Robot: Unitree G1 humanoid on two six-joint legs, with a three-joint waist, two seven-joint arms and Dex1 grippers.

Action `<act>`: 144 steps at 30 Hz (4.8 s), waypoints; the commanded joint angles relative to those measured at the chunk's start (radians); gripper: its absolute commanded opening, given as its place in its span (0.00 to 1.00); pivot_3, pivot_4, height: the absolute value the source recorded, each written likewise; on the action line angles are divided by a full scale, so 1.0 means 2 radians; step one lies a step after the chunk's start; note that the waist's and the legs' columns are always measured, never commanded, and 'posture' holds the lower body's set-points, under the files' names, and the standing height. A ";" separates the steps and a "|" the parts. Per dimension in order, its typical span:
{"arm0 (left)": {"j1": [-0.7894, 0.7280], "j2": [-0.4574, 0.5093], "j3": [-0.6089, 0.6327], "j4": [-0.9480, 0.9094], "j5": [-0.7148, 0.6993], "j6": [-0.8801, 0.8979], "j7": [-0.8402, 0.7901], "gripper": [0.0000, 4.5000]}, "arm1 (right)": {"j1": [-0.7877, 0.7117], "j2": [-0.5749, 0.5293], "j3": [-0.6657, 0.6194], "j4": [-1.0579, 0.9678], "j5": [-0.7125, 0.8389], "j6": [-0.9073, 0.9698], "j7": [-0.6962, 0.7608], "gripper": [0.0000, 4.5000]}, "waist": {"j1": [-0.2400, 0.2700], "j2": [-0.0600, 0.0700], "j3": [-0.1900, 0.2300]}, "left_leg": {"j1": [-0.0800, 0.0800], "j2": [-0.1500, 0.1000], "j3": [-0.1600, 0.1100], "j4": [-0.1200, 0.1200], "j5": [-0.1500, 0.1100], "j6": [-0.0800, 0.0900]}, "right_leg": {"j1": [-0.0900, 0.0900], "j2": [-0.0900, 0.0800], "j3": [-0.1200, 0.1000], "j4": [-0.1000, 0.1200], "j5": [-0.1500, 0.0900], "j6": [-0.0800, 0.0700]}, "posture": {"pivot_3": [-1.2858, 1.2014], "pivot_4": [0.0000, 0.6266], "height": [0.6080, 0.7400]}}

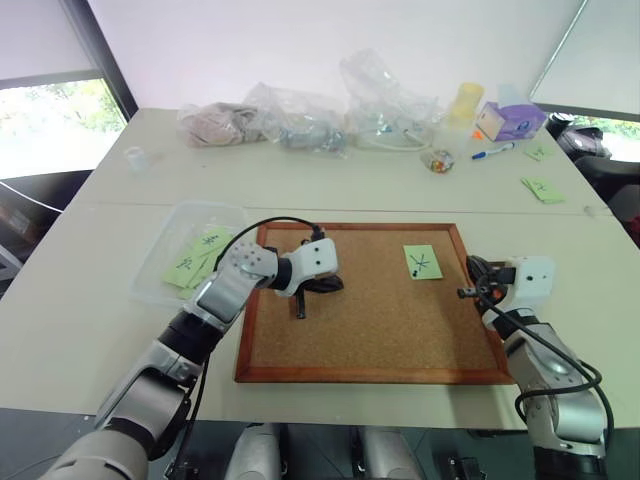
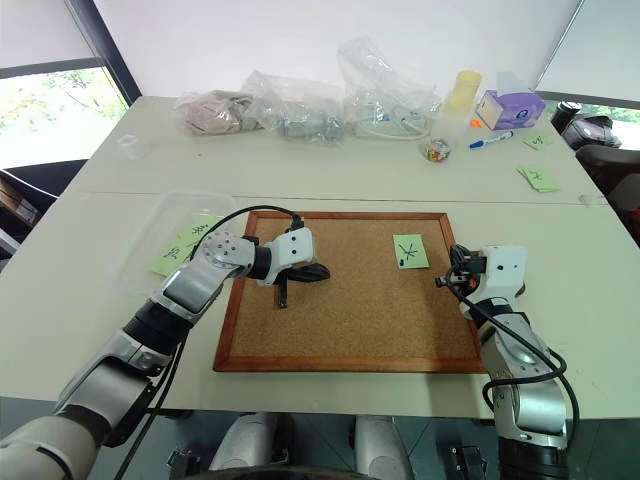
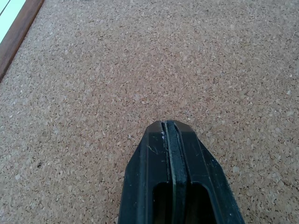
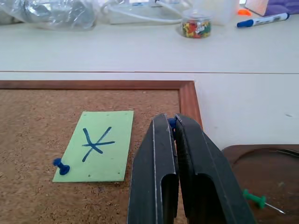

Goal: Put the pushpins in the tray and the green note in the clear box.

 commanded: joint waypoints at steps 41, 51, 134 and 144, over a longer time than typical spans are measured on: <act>0.014 -0.004 -0.018 0.024 0.018 0.008 0.006 0.00 | -0.035 -0.051 -0.085 0.064 -0.046 -0.016 -0.056 0.98 | 0.000 0.001 -0.002 | 0.000 0.000 0.000 0.000 0.000 0.000 | 0.000 0.000 0.000 0.000 0.000 0.000 | 0.52 0.24 0.98; 0.010 -0.004 -0.017 0.026 0.018 0.000 0.002 0.00 | -0.052 -0.032 0.038 -0.035 0.001 0.048 0.027 0.98 | 0.000 0.002 -0.002 | 0.000 0.000 0.000 0.000 0.000 0.000 | 0.000 0.000 0.000 0.000 0.000 0.000 | 0.52 0.24 0.98; -0.299 -0.222 0.307 0.407 -0.241 0.238 0.137 0.99 | -0.027 -0.030 0.106 -0.098 -0.062 -0.013 0.062 0.00 | 0.000 -0.003 0.001 | -0.002 -0.002 -0.001 0.000 0.000 0.000 | -0.001 0.000 0.000 0.000 0.000 0.003 | 0.52 0.24 0.98; -0.331 -0.254 0.312 0.489 -0.218 0.173 0.121 0.94 | -0.027 -0.034 0.120 -0.111 -0.080 -0.009 0.064 0.00 | 0.000 -0.004 0.002 | -0.002 -0.002 -0.001 0.000 0.000 0.000 | -0.002 0.000 0.000 -0.001 0.000 0.003 | 0.52 0.24 0.98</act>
